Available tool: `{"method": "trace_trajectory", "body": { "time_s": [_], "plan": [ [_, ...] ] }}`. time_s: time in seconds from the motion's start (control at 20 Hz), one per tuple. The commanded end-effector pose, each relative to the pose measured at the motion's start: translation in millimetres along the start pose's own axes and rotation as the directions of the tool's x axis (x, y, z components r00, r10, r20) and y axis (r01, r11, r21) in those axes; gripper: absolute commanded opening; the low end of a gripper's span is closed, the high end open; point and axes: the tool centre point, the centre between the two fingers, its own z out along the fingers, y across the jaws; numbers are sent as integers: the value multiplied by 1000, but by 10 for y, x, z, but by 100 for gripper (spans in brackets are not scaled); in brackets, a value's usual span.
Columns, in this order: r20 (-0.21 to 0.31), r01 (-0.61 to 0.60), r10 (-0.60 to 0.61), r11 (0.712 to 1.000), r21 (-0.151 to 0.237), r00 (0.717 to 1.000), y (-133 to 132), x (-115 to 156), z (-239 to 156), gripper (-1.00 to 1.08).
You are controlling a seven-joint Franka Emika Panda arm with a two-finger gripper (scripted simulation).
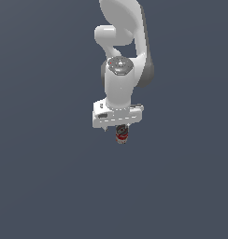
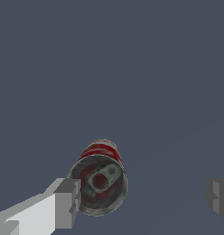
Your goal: Pick up the object and move it to a goal position.
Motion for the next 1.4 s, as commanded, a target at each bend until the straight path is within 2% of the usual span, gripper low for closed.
{"method": "trace_trajectory", "body": {
  "time_s": [0.0, 0.35, 0.75, 1.05, 1.35],
  "plan": [
    [1, 53, -53, 999, 1, 999, -31, -21, 32, 100],
    [0, 246, -246, 969, 7, 969, -144, -102, 145, 100],
    [-3, 446, -446, 895, 13, 895, -270, -196, 263, 100],
    [-5, 533, -533, 846, 16, 846, -331, -242, 315, 100],
    [-6, 571, -571, 821, 17, 821, -358, -264, 339, 100]
  ]
}}
